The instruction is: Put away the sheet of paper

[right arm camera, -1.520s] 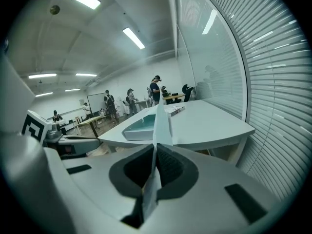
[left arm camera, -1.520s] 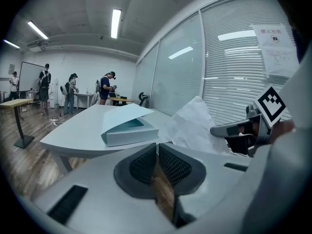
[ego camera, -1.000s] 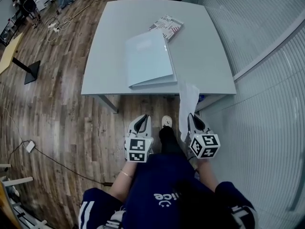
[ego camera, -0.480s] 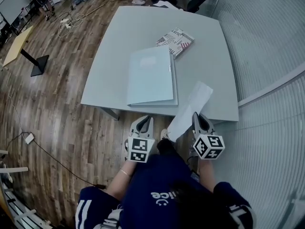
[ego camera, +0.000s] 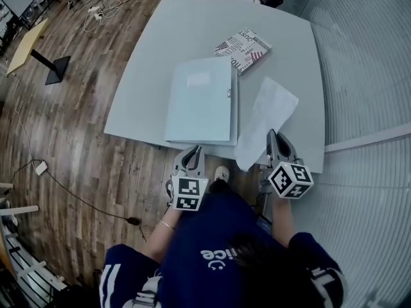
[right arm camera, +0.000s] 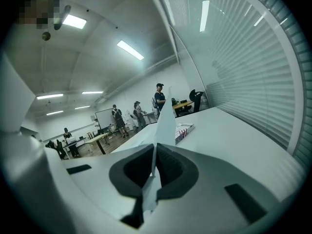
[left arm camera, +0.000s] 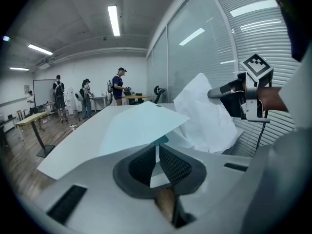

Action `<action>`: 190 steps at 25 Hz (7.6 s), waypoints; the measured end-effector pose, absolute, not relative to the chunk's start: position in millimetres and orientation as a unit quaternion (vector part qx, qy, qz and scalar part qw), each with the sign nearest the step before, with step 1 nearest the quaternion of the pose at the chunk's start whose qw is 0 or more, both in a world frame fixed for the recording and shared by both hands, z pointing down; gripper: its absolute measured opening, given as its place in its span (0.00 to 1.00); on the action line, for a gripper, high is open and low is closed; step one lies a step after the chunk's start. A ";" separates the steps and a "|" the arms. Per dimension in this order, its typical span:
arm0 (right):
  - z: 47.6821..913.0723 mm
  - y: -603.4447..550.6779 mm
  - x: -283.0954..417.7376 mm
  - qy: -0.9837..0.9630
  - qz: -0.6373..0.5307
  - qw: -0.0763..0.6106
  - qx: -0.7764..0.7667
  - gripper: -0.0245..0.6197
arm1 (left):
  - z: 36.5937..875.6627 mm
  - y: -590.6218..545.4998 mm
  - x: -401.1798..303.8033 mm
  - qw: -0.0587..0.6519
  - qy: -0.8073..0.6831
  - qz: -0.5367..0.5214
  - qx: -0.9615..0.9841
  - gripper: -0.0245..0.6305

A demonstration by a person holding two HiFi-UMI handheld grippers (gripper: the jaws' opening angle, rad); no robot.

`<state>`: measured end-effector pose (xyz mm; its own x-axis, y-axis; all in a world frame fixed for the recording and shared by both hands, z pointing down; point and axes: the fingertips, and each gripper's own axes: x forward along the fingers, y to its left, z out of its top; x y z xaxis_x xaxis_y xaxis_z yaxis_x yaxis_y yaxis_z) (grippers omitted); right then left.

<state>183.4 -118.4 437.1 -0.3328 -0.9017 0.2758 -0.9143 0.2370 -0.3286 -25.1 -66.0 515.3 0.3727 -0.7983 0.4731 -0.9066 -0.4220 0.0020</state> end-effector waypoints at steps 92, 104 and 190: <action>515.4 -287.2 -49.6 -0.852 0.363 0.200 0.321 0.05 | 460.0 -163.7 -273.3 0.162 -0.804 0.018 0.571 0.07; 585.7 -287.7 -47.0 -0.813 0.325 0.383 0.295 0.05 | 456.9 -171.7 -272.7 0.146 -0.804 0.033 0.575 0.07; 489.9 -202.4 161.6 -0.850 0.314 -0.002 0.422 0.15 | 497.5 -133.6 8.2 -0.012 -0.506 0.272 0.818 0.15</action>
